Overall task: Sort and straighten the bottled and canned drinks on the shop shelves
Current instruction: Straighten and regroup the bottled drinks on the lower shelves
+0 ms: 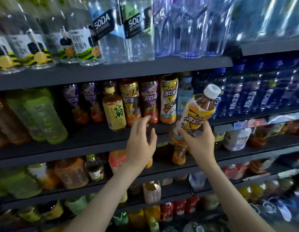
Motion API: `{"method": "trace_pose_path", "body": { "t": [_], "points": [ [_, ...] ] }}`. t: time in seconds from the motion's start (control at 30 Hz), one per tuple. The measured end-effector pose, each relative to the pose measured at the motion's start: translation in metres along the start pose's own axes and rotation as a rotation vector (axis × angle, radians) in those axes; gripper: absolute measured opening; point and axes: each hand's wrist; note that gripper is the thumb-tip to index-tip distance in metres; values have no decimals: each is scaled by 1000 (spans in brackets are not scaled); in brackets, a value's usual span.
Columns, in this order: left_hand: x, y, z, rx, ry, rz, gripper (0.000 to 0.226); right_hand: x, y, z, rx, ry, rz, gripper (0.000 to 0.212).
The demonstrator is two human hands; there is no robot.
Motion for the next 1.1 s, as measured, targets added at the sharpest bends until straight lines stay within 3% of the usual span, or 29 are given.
{"method": "trace_pose_path", "body": {
  "t": [0.2, 0.3, 0.4, 0.53, 0.7, 0.93, 1.1],
  "points": [
    [-9, 59, -51, 184, 203, -294, 55, -24, -28, -27, -107, 33, -1, 44],
    [-16, 96, -76, 246, 194, -459, 65, -32, -39, -39, -147, 32, 0, 45],
    [-26, 128, -97, 316, 74, -567, 77, -41, -47, -52, -157, 28, -2, 45],
    [-26, 162, -112, 283, -71, -614, 83, -52, -55, -66, -161, 9, 2, 44],
    [-18, 184, -125, 112, -147, -665, 83, -71, -63, -84, -91, 16, -8, 47],
    [-36, 189, -116, 28, -278, -455, 83, -85, -70, -99, 14, -25, -6, 50],
    [-29, 184, -79, -67, -216, 13, 76, -96, -67, -99, 48, -52, 18, 56]
  ]
}}
Point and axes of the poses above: each hand's wrist, its own z-axis away from the middle knuckle, its own y-axis out of the palm, x = y × z, and after that the axes turned 14 degrees about z, right-handed
